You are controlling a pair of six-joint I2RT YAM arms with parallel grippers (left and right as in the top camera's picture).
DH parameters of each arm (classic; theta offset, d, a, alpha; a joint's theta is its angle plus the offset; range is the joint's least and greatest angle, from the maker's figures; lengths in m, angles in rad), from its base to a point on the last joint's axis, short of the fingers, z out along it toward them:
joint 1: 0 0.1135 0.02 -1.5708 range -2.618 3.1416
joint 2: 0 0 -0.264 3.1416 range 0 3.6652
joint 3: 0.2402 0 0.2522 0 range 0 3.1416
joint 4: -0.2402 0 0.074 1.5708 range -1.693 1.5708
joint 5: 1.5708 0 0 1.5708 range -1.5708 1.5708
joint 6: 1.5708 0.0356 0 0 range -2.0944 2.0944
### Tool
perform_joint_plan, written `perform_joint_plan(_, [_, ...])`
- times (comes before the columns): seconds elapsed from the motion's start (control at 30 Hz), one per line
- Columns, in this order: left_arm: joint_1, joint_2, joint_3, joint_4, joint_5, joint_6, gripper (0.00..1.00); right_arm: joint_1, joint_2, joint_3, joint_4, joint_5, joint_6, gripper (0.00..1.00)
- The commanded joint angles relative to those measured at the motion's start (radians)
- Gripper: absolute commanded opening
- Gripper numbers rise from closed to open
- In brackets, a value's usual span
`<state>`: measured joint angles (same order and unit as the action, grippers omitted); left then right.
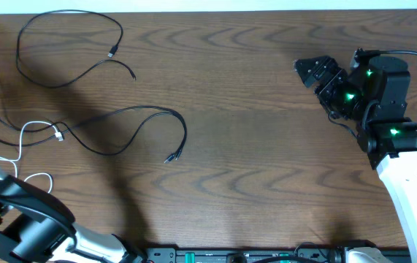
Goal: Untangle cables
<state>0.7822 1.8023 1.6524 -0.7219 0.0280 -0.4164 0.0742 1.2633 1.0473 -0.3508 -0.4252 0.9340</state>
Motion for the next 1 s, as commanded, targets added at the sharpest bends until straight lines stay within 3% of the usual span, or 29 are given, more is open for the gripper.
perform_joint_plan(0.0, [-0.072, 0.023, -0.011, -0.003, 0.071, 0.113, 0.81, 0.0, -0.001, 0.003, -0.013, 0.008, -0.016, 0.99])
perform_joint_plan(0.1, [-0.119, 0.077, -0.024, -0.001, 0.068, 0.119, 0.8, 0.0, -0.001, 0.003, -0.024, 0.008, -0.016, 0.99])
perform_joint_plan(0.23, [-0.141, 0.145, -0.024, 0.025, 0.065, 0.215, 0.8, 0.0, -0.001, 0.003, -0.039, 0.008, -0.016, 0.99])
perform_joint_plan(0.33, [-0.142, 0.19, -0.024, 0.004, 0.066, 0.207, 0.8, 0.0, -0.001, 0.003, -0.042, 0.008, -0.016, 0.99])
perform_joint_plan(0.47, [-0.143, 0.237, -0.024, -0.058, 0.067, 0.023, 0.8, 0.0, -0.001, 0.003, -0.042, 0.025, -0.016, 0.99])
perform_joint_plan(0.63, [-0.149, 0.24, -0.026, -0.069, 0.065, -0.113, 0.79, 0.0, -0.001, 0.003, -0.042, 0.031, -0.016, 0.99])
perform_joint_plan(0.73, [-0.149, 0.254, -0.029, -0.069, 0.064, -0.219, 0.74, 0.0, -0.001, 0.003, -0.042, 0.035, -0.016, 0.99])
perform_joint_plan(0.97, [-0.149, 0.305, -0.029, -0.005, -0.03, -0.27, 0.73, 0.0, -0.001, 0.003, -0.042, 0.035, -0.016, 0.99])
